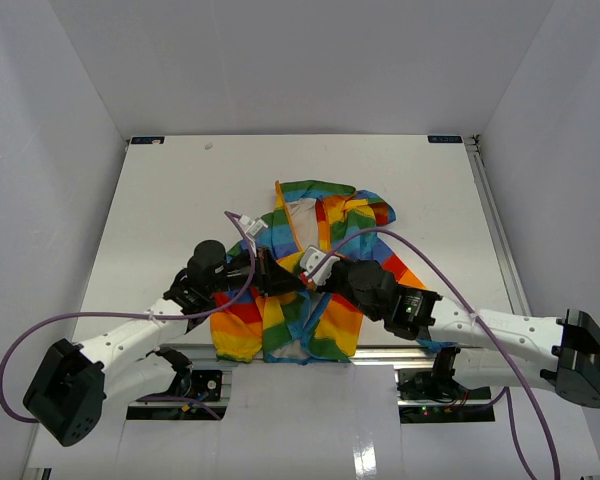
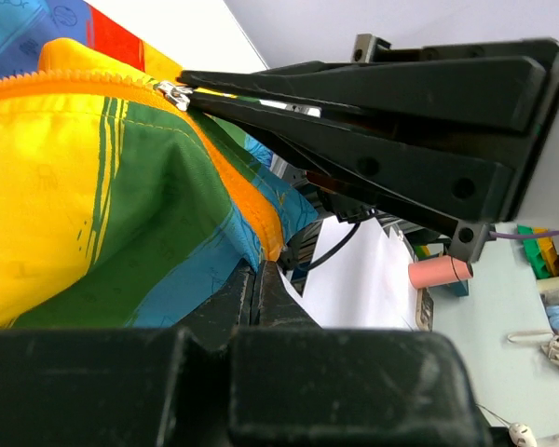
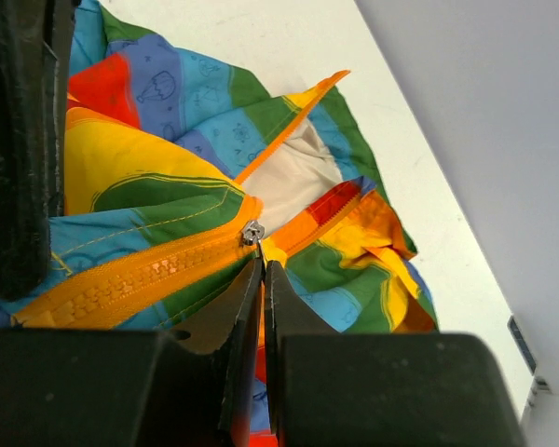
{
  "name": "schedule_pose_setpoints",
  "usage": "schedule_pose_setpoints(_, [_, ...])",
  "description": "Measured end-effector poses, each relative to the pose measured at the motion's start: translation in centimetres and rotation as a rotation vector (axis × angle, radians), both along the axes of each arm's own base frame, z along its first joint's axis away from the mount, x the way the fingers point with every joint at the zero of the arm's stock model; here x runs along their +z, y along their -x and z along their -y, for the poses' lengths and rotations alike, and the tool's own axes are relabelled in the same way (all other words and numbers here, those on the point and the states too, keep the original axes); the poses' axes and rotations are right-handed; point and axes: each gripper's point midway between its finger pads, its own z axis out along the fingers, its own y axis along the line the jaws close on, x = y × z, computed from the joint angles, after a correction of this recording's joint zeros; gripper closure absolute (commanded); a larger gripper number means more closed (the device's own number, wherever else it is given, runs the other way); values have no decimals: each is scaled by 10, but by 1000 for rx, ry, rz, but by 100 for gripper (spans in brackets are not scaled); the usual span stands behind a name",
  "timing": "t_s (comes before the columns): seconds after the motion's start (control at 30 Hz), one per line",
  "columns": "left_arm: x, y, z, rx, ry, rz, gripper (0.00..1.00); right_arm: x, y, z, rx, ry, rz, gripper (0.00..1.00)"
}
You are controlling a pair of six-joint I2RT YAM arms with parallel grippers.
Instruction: Zip up the jacket
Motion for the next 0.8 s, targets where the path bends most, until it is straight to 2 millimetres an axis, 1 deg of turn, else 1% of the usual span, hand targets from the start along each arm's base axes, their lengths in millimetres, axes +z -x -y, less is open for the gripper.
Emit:
schedule_pose_setpoints(0.2, [-1,2,-5,15,-20,-6,100,-15,-11,1,-14,-30,-80,92])
schedule_pose_setpoints(0.4, [3,3,-12,54,-37,11,100,-27,-25,7,-57,-60,-150,92])
schedule_pose_setpoints(0.5, [6,1,-14,74,-44,16,100,-31,-35,13,-91,-87,-181,92])
schedule_pose_setpoints(0.67, [11,2,-19,100,-43,27,100,-37,-56,31,-180,-128,-224,92])
schedule_pose_setpoints(0.8, [13,1,-23,126,-52,39,100,-50,-66,38,-231,-127,-260,92])
